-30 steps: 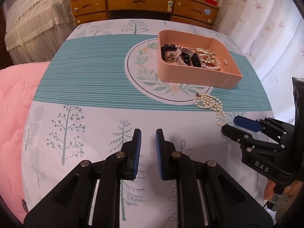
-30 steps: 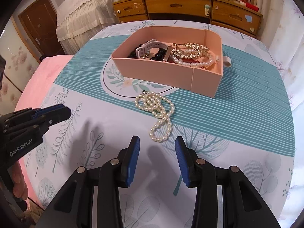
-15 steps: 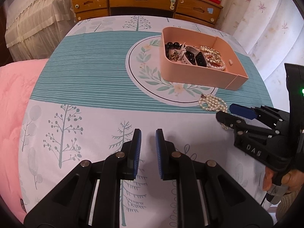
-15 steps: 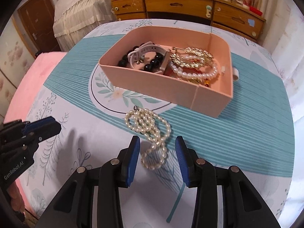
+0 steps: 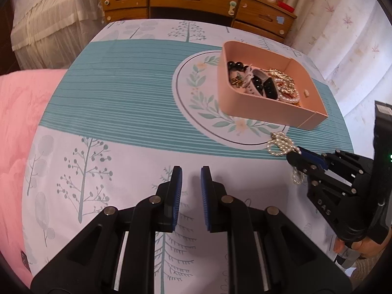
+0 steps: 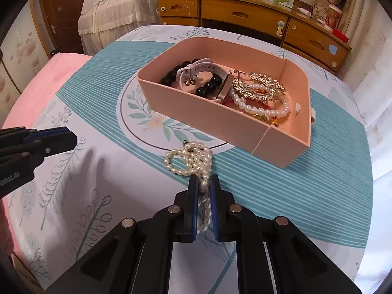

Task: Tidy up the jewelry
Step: 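Grasp the pearl necklace with the right tool and lift it, then lower the pearl necklace into the pink box and open the right tool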

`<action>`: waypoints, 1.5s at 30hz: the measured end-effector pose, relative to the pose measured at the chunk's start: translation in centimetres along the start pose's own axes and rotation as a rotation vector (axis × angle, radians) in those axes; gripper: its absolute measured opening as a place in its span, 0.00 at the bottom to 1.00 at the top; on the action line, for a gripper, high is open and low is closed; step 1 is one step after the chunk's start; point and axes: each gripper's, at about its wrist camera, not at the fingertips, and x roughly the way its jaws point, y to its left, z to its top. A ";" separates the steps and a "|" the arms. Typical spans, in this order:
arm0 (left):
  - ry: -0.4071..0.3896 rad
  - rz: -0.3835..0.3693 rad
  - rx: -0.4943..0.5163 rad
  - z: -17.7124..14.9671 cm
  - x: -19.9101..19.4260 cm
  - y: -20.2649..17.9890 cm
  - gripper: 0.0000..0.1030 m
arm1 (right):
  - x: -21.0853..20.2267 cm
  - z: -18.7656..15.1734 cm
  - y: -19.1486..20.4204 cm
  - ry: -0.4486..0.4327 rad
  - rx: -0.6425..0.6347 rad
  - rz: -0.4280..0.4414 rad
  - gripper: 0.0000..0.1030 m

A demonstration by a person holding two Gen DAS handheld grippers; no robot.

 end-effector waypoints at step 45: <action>-0.041 -0.010 -0.008 -0.8 -2.0 0.1 0.12 | -15.8 15.7 -5.8 -0.409 0.141 -0.058 0.08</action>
